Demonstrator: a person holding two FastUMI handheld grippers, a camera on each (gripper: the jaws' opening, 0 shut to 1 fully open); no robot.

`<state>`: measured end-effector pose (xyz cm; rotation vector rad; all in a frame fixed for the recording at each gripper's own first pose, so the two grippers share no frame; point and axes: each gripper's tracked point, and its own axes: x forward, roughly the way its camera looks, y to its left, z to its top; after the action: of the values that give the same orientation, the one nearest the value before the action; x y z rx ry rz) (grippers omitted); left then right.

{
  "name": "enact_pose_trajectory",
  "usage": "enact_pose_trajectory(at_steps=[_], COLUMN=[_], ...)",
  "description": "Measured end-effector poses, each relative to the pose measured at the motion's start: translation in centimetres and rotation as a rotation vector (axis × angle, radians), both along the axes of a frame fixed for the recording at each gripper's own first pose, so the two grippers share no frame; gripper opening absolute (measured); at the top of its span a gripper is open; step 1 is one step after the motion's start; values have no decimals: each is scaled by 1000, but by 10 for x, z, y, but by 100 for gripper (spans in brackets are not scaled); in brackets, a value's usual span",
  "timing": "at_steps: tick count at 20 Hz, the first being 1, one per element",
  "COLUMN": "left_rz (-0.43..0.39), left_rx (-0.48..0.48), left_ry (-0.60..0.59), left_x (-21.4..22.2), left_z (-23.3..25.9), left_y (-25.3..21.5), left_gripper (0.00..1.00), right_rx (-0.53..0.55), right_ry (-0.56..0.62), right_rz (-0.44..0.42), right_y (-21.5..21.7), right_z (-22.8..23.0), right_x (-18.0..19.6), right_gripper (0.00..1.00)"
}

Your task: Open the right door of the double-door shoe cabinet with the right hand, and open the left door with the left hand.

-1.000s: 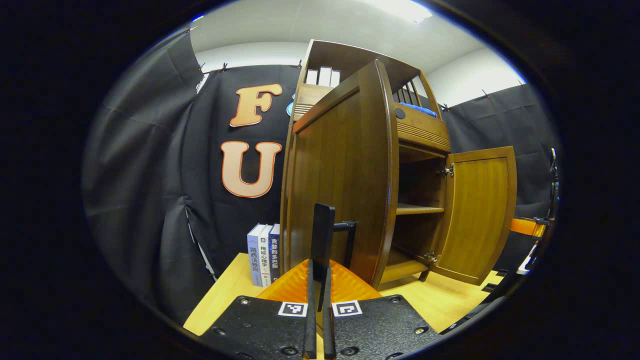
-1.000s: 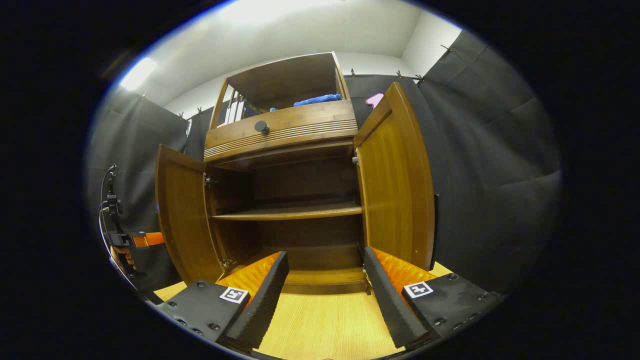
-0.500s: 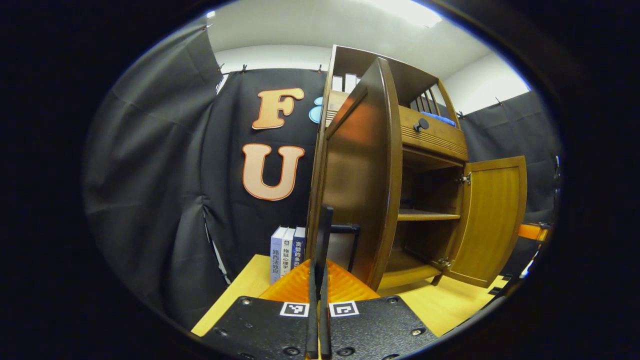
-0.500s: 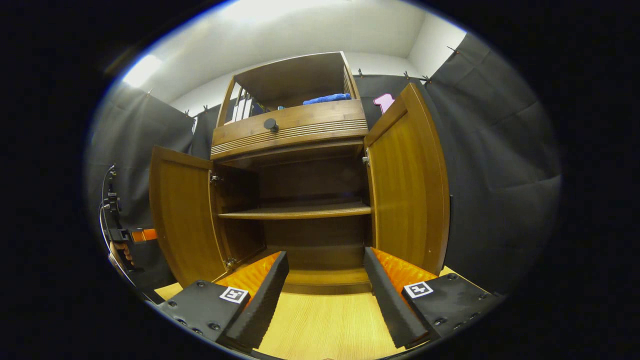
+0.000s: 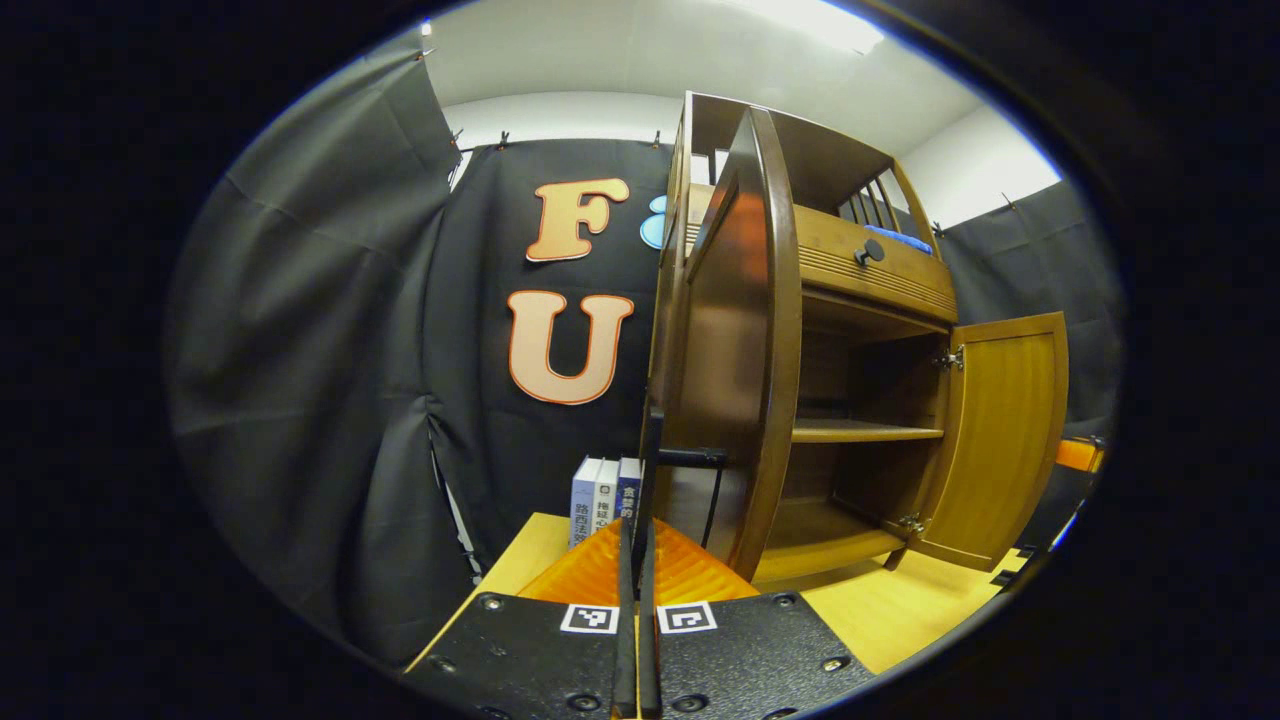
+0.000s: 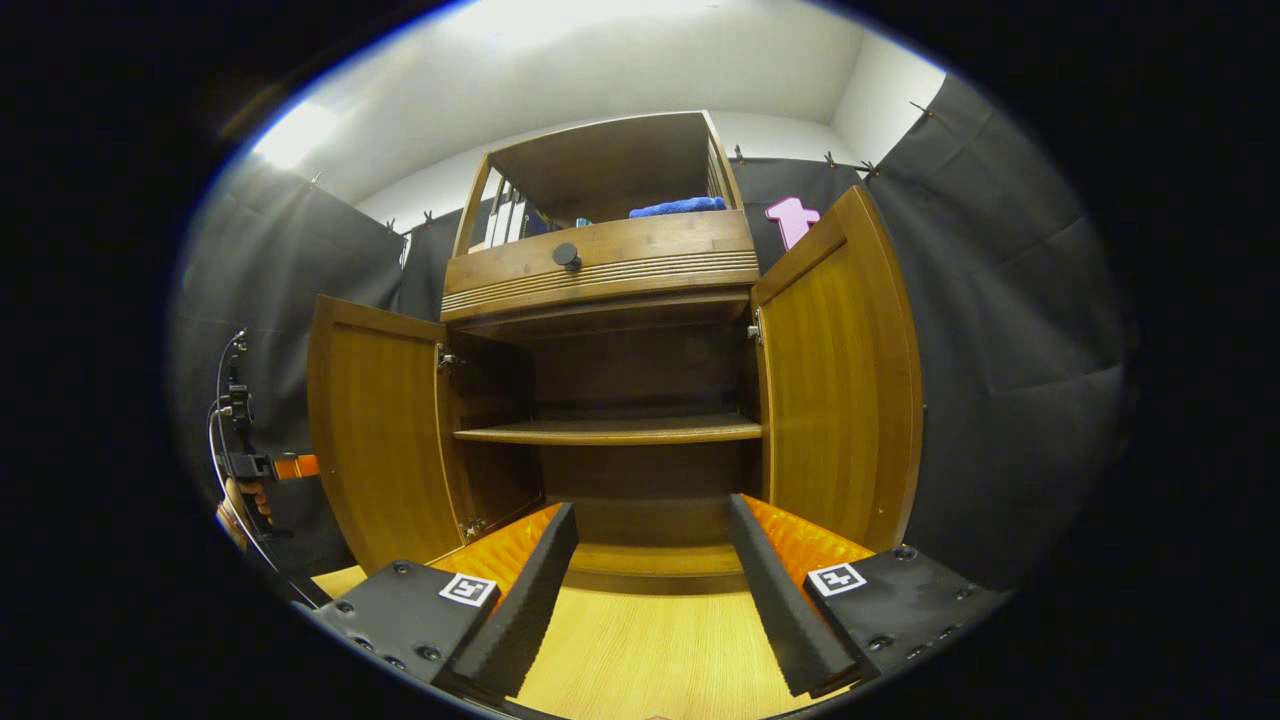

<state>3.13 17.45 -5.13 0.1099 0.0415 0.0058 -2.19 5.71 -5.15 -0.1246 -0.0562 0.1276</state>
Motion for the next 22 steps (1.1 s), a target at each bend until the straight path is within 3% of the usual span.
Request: enact_pose_trajectory(at_steps=[6,11,14,15,16,18,19,20,22], left_rz=[24,109,126,131,135,124,118,118,113], left_rx=[-17,-29,-43,-46,-49,-43,-33,-20,-5], left_ry=[17,55,41,38,37,26,16,8,-19], left_x=[-3,-23,-44,-49,-53,-58,-58,-58,-61], left_z=[0,-6,0,0,2,9,12,15,26], left_y=[0,5,1,0,-3,-14,-14,-16,-27], left_gripper=[1,0,31,35,53,54,67,60,68], right_rx=[4,16,14,13,12,12,12,13,17], right_ry=[-3,8,1,3,4,3,1,0,-2], right_rz=[-14,-20,-25,-24,-21,-22,-24,-28,-35], right_y=[-5,-11,-13,-14,-14,-15,-17,-20,-24], right_z=[4,4,5,5,4,5,6,7,9], right_x=[1,2,0,-1,-2,-4,-4,-5,-7], right_gripper=[98,98,98,98,98,98,98,98,98])
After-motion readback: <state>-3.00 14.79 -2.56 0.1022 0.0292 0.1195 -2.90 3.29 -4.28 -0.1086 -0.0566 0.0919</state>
